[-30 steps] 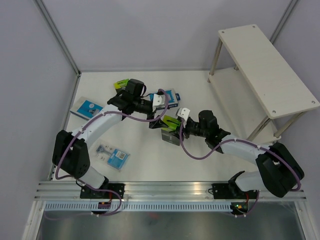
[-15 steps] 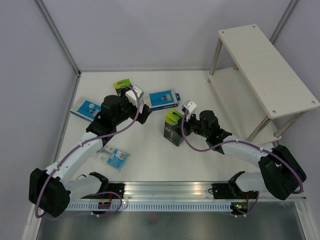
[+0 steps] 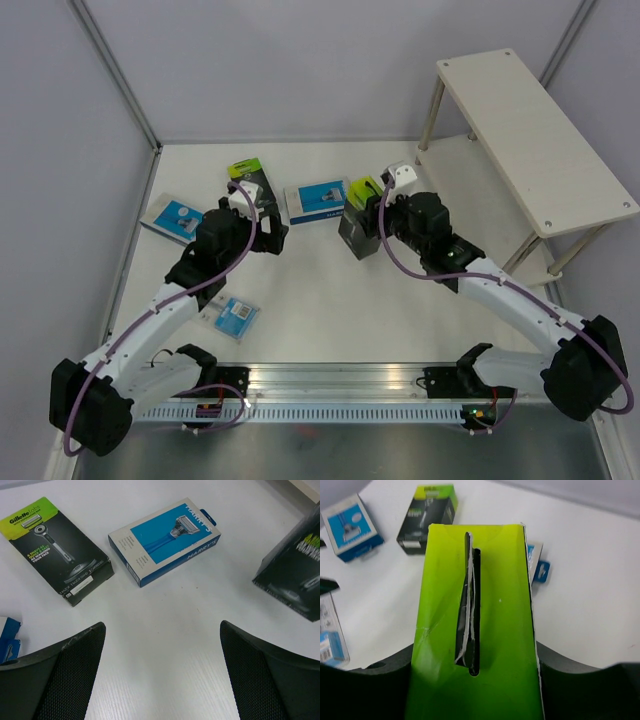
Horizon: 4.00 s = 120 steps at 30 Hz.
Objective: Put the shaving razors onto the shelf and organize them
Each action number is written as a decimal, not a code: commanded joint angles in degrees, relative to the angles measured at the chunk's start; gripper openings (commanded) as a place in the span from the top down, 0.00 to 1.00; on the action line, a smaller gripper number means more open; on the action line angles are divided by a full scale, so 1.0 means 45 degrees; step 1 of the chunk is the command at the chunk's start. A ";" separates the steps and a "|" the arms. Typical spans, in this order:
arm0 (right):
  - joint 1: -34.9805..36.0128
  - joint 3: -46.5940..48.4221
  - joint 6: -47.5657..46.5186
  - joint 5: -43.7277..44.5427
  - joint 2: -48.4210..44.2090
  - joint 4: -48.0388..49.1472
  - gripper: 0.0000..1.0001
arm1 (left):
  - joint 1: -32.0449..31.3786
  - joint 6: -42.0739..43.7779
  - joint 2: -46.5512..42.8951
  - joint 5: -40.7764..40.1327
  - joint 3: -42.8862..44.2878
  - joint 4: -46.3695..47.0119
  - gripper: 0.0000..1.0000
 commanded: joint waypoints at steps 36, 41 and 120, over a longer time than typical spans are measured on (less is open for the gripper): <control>-0.5508 1.7587 -0.4633 0.2766 0.3575 -0.8701 0.64 | 0.0006 -0.0717 -0.0610 0.1426 0.0626 -0.1327 0.00; -0.7072 1.7410 -0.3658 0.2922 0.3047 -0.9500 0.61 | -0.0014 -0.0580 -0.0688 0.1815 0.0666 -0.1484 0.00; -1.1275 1.9285 -0.1956 -0.5788 0.9296 -0.6105 0.39 | -0.0034 -0.0697 0.1909 0.2345 0.2892 -0.2383 0.00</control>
